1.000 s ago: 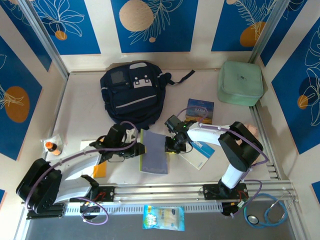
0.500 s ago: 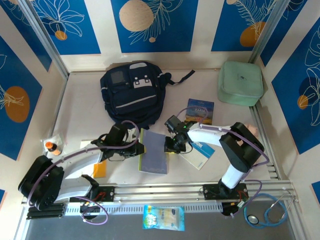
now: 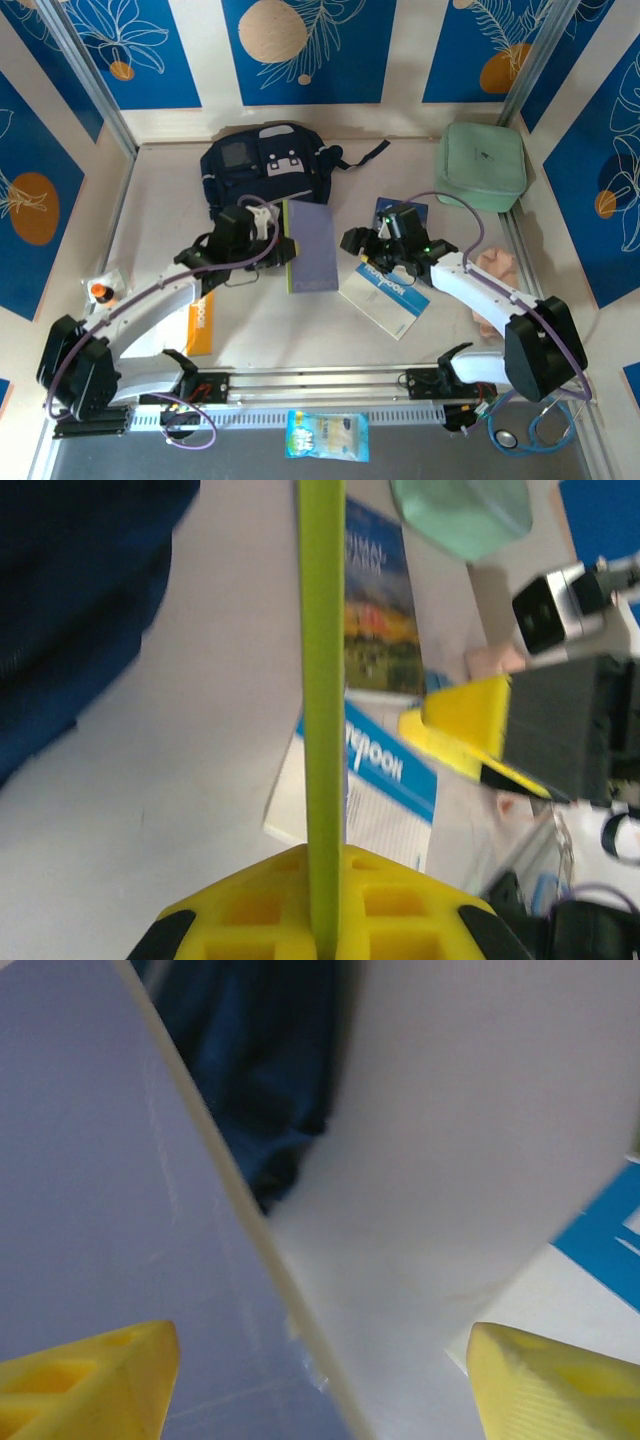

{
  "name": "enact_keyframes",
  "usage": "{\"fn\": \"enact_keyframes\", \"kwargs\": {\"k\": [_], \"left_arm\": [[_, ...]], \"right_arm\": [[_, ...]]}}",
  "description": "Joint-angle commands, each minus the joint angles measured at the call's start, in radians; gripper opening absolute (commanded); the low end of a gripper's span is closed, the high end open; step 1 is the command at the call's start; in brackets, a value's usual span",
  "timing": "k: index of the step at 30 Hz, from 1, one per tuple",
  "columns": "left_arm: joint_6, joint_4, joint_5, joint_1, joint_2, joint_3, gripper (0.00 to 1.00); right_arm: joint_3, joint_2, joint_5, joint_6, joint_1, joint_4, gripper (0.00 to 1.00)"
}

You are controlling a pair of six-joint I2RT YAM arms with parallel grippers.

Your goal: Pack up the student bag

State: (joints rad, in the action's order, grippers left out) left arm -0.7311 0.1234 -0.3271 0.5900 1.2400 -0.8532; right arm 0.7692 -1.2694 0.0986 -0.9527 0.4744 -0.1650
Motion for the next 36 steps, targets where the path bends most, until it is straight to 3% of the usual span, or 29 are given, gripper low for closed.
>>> {"fn": "enact_keyframes", "kwargs": {"k": [1,9,21,29,36], "left_arm": [[0.005,-0.126,0.077,-0.02,0.076,-0.113,0.0],[-0.221,-0.491,0.199,-0.019,0.199,-0.163,0.0],[-0.474,-0.683,0.207,0.002,0.219,-0.141,0.0],[-0.476,-0.697,0.218,0.003,0.193,-0.105,0.0],[-0.469,-0.671,0.231,-0.001,0.169,-0.06,0.0]], "right_arm": [[-0.046,0.018,0.099,-0.151,-0.034,0.182,0.8],[-0.11,-0.011,0.17,-0.393,-0.039,0.545,0.84],[-0.119,-0.086,0.123,-0.541,-0.01,0.853,0.83],[-0.105,-0.251,0.14,-0.68,0.019,1.197,0.65],[-0.119,-0.219,0.08,-0.632,0.033,1.113,0.48]]}}
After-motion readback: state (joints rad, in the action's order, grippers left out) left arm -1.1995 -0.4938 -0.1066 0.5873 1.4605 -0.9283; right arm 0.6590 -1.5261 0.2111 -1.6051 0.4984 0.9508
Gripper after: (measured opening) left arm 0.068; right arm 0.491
